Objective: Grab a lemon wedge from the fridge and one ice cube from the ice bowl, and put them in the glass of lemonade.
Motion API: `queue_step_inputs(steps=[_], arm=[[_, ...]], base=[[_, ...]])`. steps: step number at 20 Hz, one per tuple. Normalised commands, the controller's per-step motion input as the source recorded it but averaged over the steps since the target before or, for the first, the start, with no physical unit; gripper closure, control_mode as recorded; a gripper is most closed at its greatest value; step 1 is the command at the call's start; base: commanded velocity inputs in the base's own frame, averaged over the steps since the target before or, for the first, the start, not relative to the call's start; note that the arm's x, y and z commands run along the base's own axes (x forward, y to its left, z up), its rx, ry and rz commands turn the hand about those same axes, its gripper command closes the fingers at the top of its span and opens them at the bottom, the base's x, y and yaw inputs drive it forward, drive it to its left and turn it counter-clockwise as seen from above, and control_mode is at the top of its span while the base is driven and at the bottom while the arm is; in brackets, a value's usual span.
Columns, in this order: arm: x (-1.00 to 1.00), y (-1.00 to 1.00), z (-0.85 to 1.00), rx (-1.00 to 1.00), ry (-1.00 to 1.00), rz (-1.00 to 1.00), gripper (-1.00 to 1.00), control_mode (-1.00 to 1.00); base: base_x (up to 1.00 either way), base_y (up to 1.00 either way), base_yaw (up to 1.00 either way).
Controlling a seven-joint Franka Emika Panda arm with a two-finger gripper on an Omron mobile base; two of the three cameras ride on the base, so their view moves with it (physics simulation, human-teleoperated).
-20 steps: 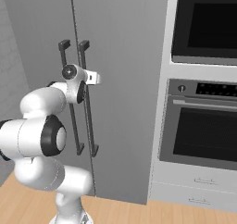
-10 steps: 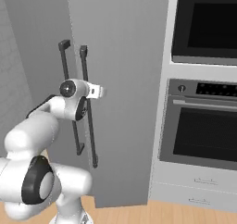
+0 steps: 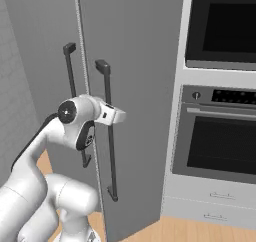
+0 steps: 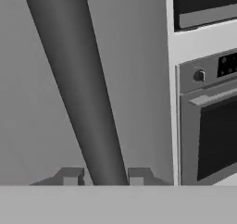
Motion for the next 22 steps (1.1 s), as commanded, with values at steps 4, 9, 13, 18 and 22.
queue_step_inputs(steps=[4,9,13,18,22], arm=[[-0.96,-0.60,1.00,0.15,-0.19,-0.21,-1.00,-1.00],[-0.84,0.40,0.64,0.18,-0.10,-0.13,-1.00,-1.00],[-0.28,1.00,0.34,0.13,-0.04,-0.18,-1.00,-1.00],[0.25,0.48,0.07,0.01,0.02,-0.25,-1.00,-1.00],[0.90,-0.48,-0.10,0.00,0.11,-0.22,-1.00,-1.00]], base=[[0.00,0.00,0.00],[0.00,0.00,0.00],[0.00,0.00,0.00],[0.00,0.00,0.00],[0.00,0.00,0.00]])
